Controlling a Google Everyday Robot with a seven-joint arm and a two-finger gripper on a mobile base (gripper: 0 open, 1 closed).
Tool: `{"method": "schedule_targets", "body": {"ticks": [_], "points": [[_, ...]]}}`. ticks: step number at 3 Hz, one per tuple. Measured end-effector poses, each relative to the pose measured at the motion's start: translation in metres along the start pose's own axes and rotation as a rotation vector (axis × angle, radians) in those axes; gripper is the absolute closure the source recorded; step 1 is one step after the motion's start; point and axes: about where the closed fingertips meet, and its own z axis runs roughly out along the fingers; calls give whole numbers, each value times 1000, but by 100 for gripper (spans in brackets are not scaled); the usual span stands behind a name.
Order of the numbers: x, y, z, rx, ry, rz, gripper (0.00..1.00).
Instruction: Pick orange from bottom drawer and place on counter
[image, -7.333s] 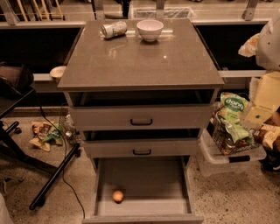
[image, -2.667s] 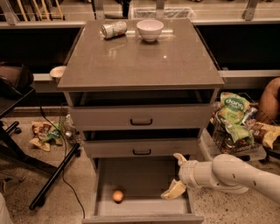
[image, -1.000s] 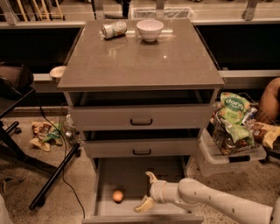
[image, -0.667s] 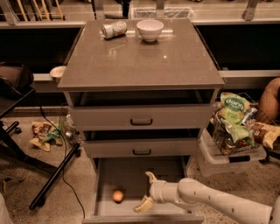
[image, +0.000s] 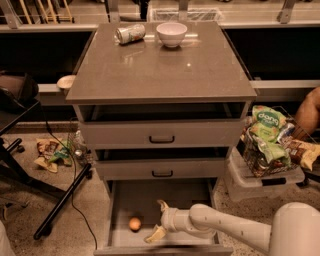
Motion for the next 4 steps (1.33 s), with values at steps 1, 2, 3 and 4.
{"method": "schedule_targets", "body": {"ticks": [1, 2, 3, 4], "points": [[19, -12, 33, -7, -13, 20, 0], [33, -22, 58, -11, -29, 36, 0], [43, -27, 82, -26, -45, 42, 0], [49, -27, 99, -43, -64, 46, 0]]}}
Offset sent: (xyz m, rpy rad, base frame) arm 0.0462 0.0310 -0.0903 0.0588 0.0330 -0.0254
